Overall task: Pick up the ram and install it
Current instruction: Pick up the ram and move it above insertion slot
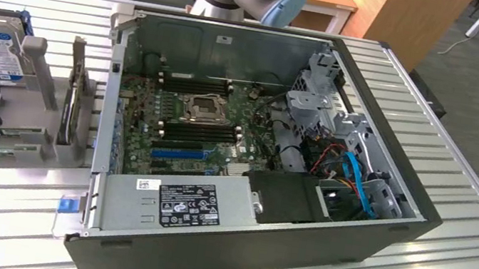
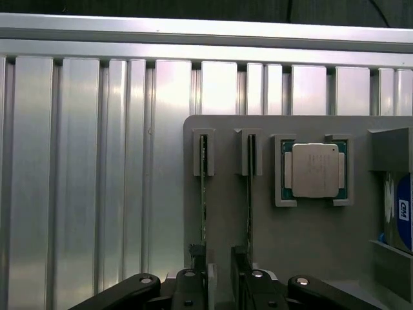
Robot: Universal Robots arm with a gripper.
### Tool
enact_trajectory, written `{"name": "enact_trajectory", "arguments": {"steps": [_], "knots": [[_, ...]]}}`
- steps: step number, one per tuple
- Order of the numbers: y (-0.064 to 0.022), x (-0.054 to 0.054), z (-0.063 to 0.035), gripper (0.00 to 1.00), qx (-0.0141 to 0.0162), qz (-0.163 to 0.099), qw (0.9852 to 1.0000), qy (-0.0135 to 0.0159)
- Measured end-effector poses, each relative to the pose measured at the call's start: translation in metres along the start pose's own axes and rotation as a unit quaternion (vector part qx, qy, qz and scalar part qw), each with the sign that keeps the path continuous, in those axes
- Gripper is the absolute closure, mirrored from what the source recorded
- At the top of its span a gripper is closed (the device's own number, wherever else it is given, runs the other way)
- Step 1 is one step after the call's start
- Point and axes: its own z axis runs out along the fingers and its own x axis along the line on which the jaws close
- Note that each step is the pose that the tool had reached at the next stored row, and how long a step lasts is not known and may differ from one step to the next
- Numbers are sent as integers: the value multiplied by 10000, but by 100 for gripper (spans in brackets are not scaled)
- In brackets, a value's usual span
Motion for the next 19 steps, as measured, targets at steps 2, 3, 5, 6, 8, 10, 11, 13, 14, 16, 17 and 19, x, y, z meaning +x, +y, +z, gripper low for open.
{"name": "enact_trajectory", "arguments": {"steps": [2,3,5,6,8,10,11,13,14,16,17,19], "knots": [[-1,0,18,70,0,0,10000,0],[-1,1,26,70,0,0,10000,-1],[-1,1,40,70,0,0,10000,0],[-1,1,48,70,0,0,10000,0],[-2,2,62,70,0,0,10000,0],[-2,2,73,70,0,0,10000,0],[-2,2,77,70,-1,0,10000,0],[-2,2,79,70,-1,0,10000,0],[-2,2,79,70,-1,0,10000,0],[-2,2,80,70,0,0,10000,0],[-2,2,81,70,0,0,10000,-1],[1,5,81,70,1,1,10000,-1]]}}
